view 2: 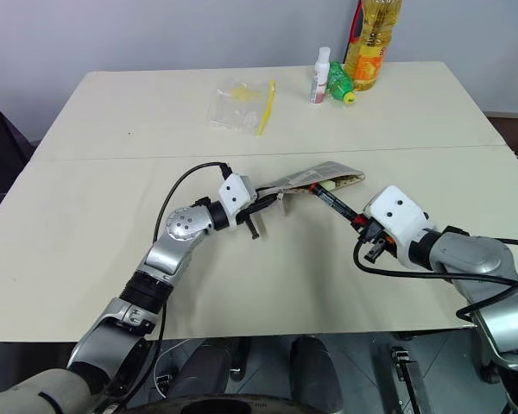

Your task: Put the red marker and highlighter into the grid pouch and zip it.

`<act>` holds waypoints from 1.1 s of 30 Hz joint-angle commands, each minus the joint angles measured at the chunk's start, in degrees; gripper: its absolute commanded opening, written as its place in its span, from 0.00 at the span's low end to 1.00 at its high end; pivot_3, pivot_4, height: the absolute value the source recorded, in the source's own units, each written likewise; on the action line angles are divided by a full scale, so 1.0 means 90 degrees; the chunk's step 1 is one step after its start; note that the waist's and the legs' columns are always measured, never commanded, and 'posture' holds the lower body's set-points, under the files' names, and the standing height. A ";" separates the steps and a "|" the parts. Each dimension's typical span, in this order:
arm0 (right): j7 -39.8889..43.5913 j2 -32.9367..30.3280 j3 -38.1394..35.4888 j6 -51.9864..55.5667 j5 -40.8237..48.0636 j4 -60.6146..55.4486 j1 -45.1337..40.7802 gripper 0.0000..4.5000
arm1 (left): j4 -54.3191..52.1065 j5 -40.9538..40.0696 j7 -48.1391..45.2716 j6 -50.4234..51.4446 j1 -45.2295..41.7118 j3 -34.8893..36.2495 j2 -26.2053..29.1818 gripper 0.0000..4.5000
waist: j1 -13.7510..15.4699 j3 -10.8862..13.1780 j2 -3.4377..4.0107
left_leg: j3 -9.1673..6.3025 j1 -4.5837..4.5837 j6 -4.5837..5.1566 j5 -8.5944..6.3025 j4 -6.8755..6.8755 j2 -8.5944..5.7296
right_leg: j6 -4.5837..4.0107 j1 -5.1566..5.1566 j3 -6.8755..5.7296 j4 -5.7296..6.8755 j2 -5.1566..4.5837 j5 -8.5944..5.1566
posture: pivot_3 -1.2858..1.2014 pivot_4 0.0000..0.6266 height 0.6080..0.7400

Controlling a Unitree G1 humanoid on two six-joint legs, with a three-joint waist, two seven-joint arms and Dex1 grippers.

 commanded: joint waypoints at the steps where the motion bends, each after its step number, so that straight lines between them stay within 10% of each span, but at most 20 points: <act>1: 0.0043 -0.0299 0.0011 -0.0162 -0.0254 -0.0039 -0.0100 0.06 | -0.0397 -0.0055 -0.0084 -0.0067 -0.0016 -0.0012 0.0031 0.00 | -0.0002 0.0000 0.0000 | 0.0000 0.0000 0.0000 0.0000 0.0000 0.0000 | 0.0000 0.0000 0.0000 0.0000 0.0000 0.0000 | 0.52 0.24 1.00; 10: 0.0499 -0.1726 0.0917 -0.1134 -0.1507 0.0222 -0.0616 0.06 | -0.0671 0.0217 -0.0597 -0.0378 -0.0057 -0.0481 0.0350 0.00 | -0.0015 -0.0001 0.0002 | 0.0001 0.0000 -0.0001 -0.0001 -0.0002 0.0001 | -0.0008 -0.0002 0.0000 -0.0003 -0.0001 -0.0004 | 0.52 0.24 1.00; 23: 0.1012 -0.0791 0.2709 -0.1582 -0.2509 0.0588 -0.2457 0.06 | -0.1183 0.0045 -0.0947 -0.0002 0.0038 -0.0587 0.0310 0.00 | 0.0003 0.0000 0.0001 | 0.0001 -0.0006 -0.0001 0.0000 -0.0003 -0.0002 | -0.0001 -0.0008 0.0001 -0.0003 -0.0002 -0.0001 | 0.52 0.24 1.00; 30: 0.1289 -0.0536 0.1717 -0.1232 -0.1769 0.0281 -0.2351 0.85 | -0.1150 -0.0013 -0.0643 0.0403 0.0086 -0.0333 0.0257 0.00 | -0.0009 0.0000 0.0001 | 0.0000 -0.0006 -0.0001 0.0000 -0.0001 -0.0001 | -0.0001 -0.0010 0.0001 -0.0001 -0.0001 0.0000 | 0.52 0.24 1.00; 33: 0.1497 -0.0272 0.0661 -0.0619 -0.0846 -0.0056 -0.2189 0.85 | -0.1008 -0.0244 -0.0273 0.0941 0.0001 -0.0014 0.0043 0.00 | -0.0004 0.0000 0.0000 | -0.0001 -0.0006 0.0000 0.0000 -0.0001 -0.0001 | 0.0001 -0.0009 0.0001 0.0000 -0.0001 0.0001 | 0.52 0.24 1.00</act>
